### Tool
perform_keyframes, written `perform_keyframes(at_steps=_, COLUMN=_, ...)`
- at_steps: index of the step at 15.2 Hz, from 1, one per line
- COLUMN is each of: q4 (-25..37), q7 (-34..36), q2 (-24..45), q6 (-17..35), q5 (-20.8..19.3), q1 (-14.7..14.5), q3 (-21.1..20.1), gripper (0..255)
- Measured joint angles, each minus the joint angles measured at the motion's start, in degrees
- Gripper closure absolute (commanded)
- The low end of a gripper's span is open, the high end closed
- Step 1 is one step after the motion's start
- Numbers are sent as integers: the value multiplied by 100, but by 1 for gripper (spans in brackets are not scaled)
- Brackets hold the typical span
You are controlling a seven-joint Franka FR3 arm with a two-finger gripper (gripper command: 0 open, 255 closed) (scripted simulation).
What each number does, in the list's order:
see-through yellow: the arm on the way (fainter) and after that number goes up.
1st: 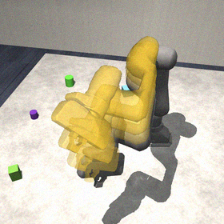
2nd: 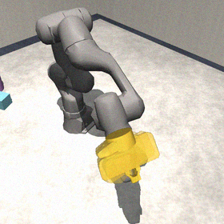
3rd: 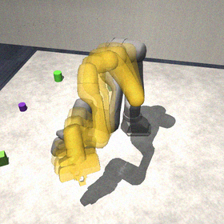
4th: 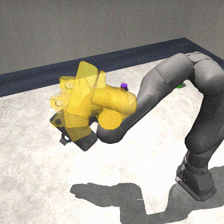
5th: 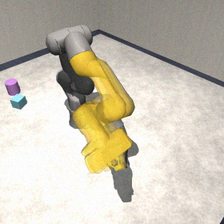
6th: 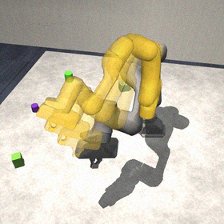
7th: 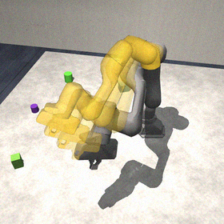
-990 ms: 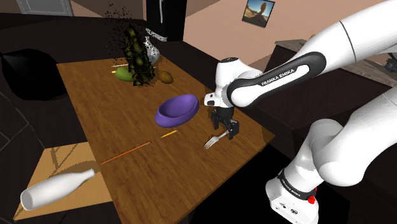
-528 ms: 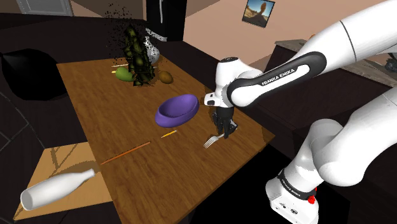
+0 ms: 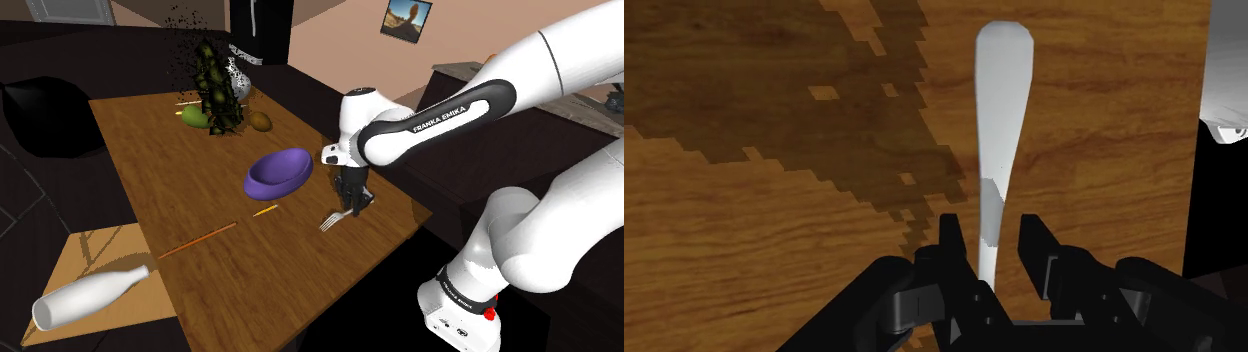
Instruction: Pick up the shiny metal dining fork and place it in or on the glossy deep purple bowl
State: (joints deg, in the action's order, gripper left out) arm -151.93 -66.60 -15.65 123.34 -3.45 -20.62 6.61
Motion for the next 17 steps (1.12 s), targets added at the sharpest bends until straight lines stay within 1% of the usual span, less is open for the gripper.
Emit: perform_keyframes(at_steps=17, q4=699, q7=17, q2=-812, q6=-1511, q5=-2, q1=5, q3=-64, gripper=255)
